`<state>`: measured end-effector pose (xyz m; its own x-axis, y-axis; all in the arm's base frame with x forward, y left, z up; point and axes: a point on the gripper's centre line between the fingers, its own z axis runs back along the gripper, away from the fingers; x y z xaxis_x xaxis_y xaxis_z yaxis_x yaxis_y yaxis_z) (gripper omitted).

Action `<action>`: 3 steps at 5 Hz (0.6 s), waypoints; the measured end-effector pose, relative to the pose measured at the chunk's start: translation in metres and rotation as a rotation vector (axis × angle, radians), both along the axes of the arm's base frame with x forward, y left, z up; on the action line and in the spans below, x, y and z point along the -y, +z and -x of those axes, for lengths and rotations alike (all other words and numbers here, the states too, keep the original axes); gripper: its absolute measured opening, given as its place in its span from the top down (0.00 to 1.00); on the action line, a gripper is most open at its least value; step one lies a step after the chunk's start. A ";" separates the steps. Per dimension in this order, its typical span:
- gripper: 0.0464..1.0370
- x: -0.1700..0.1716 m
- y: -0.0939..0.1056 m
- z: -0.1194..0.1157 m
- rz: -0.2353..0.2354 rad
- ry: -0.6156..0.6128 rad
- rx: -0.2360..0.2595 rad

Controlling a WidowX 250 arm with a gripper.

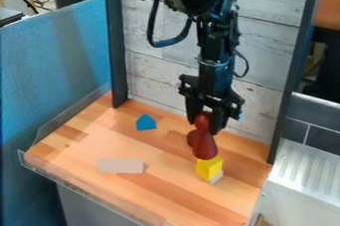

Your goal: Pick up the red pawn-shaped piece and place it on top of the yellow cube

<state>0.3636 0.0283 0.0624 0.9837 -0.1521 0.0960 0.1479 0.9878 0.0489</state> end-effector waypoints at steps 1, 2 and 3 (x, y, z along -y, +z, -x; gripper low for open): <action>0.46 0.002 -0.009 -0.003 -0.010 -0.007 -0.014; 0.46 0.002 -0.010 -0.009 -0.015 -0.001 -0.014; 0.46 0.001 -0.016 -0.009 -0.016 0.003 -0.028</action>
